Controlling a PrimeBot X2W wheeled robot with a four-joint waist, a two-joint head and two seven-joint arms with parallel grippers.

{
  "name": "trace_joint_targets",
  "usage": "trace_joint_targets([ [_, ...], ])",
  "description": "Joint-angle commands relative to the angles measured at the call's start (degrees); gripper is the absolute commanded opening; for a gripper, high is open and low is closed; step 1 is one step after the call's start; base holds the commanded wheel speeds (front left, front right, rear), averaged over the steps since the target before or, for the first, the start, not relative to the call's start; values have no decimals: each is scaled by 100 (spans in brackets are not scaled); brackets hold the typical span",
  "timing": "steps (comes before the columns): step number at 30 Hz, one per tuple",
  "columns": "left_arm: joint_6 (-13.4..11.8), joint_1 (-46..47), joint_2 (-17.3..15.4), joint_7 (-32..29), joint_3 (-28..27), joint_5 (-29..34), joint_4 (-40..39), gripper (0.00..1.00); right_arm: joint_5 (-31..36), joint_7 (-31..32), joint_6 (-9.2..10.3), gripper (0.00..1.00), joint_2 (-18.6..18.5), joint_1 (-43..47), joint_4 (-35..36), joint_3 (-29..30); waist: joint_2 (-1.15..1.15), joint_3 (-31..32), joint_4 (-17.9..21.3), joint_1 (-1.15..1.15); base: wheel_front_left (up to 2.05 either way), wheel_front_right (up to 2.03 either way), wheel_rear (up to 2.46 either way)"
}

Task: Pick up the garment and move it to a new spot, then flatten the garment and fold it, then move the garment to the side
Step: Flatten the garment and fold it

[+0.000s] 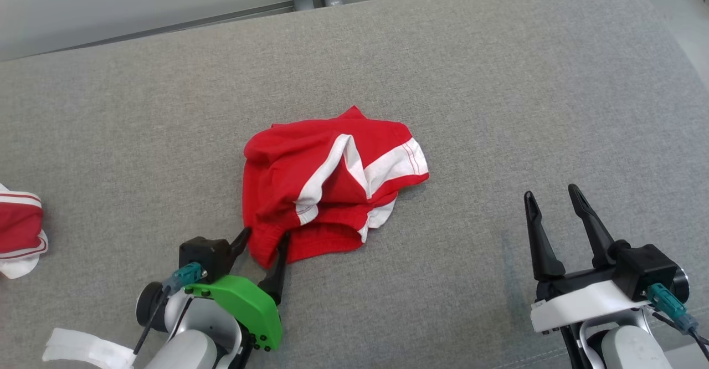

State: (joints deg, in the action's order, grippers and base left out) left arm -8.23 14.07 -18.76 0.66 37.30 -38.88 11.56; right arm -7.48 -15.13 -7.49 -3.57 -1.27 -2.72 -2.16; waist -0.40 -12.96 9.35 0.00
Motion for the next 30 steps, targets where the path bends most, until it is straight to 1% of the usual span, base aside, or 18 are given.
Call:
trace_joint_targets([
  [1,-47,146,-43,40,-29,63,57,100,-63,-3,0,100,9,-86,33,2,40,-83,78,0,0,0,0],
  [4,-101,235,-128,41,-5,187,287,100,-112,-3,0,100,30,-107,38,-50,40,-128,132,0,0,0,0],
  [7,-92,290,-179,59,-11,224,435,100,-126,-3,0,100,39,-72,10,-58,40,-155,155,0,0,0,0],
  [9,-103,255,-275,106,-40,229,470,100,-141,-3,0,100,47,-39,-4,-7,40,-160,155,0,0,0,0],
  [13,-145,148,-459,183,-147,213,373,100,-133,-3,0,100,54,-14,-20,66,40,-125,115,0,0,0,0],
  [16,-186,52,-570,240,-286,105,160,100,-129,-3,0,100,59,-5,-32,62,40,-82,57,0,0,0,0],
  [21,-364,-77,-737,359,-631,-84,-246,100,-147,-3,0,100,62,27,-49,44,40,-14,-61,0,0,0,0],
  [25,-469,-132,-849,428,-863,-201,-242,100,-155,-3,0,100,62,29,-75,18,40,12,-132,0,0,0,0],
  [30,-446,-146,-841,512,-981,-315,-62,100,-154,-3,0,100,62,-28,-94,14,40,13,-164,0,0,0,0],
])
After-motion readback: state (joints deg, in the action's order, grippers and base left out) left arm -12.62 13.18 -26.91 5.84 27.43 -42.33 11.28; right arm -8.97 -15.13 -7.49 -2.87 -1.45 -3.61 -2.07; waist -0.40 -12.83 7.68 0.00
